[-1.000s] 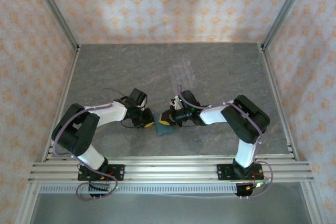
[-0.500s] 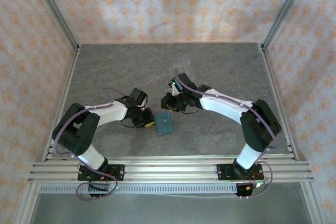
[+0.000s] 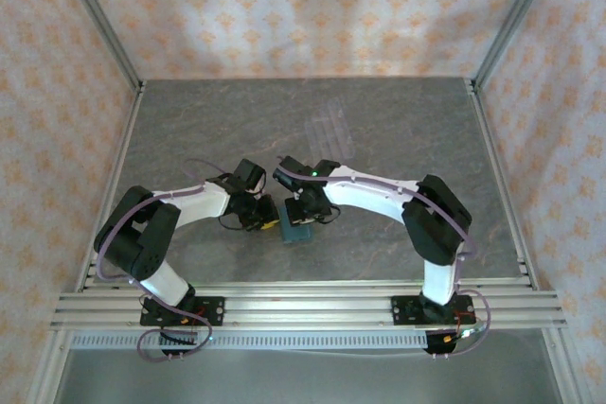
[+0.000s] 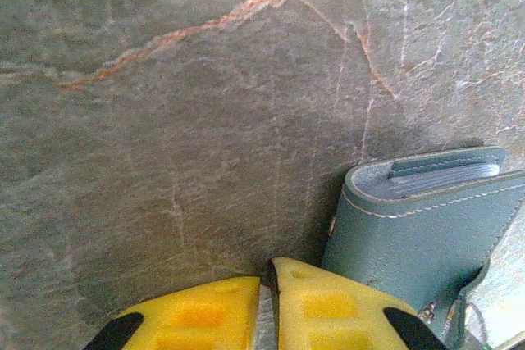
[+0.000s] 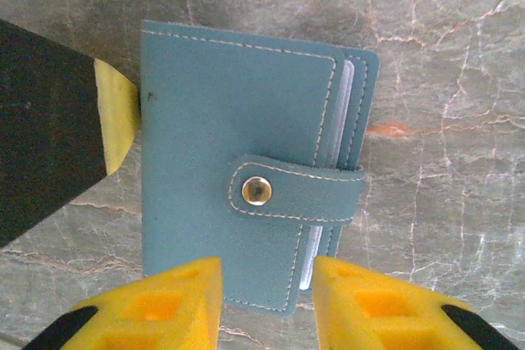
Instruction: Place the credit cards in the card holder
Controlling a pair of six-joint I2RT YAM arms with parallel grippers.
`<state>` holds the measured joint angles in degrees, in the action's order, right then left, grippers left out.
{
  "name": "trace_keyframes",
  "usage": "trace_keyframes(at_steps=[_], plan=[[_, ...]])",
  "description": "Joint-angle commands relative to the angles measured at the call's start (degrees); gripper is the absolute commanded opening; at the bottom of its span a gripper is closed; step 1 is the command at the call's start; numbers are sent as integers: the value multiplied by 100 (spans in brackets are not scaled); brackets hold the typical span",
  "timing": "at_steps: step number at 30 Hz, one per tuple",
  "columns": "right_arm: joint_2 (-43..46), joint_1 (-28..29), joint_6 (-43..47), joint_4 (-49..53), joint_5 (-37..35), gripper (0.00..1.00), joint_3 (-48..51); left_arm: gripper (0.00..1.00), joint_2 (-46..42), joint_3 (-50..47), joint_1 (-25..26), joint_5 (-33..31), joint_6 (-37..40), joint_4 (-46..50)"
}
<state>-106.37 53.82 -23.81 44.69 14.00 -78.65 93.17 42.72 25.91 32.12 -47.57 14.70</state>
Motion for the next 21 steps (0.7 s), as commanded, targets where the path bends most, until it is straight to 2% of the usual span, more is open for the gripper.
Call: trace_keyframes(at_steps=[1, 9, 15, 21], plan=[[-173, 73, 69, 232, -372, 34, -295, 14, 545, -154, 353, 75, -93, -1202], [-535, 223, 95, 258, -481, 34, -639, 14, 469, -342, 223, 118, -131, -1303], [-736, 324, 147, 516, -893, 33, -886, 14, 404, -421, 94, 167, -110, -1303], [-947, 427, 193, 781, -1321, 28, -1139, 14, 422, -534, -20, 223, -112, -1390]])
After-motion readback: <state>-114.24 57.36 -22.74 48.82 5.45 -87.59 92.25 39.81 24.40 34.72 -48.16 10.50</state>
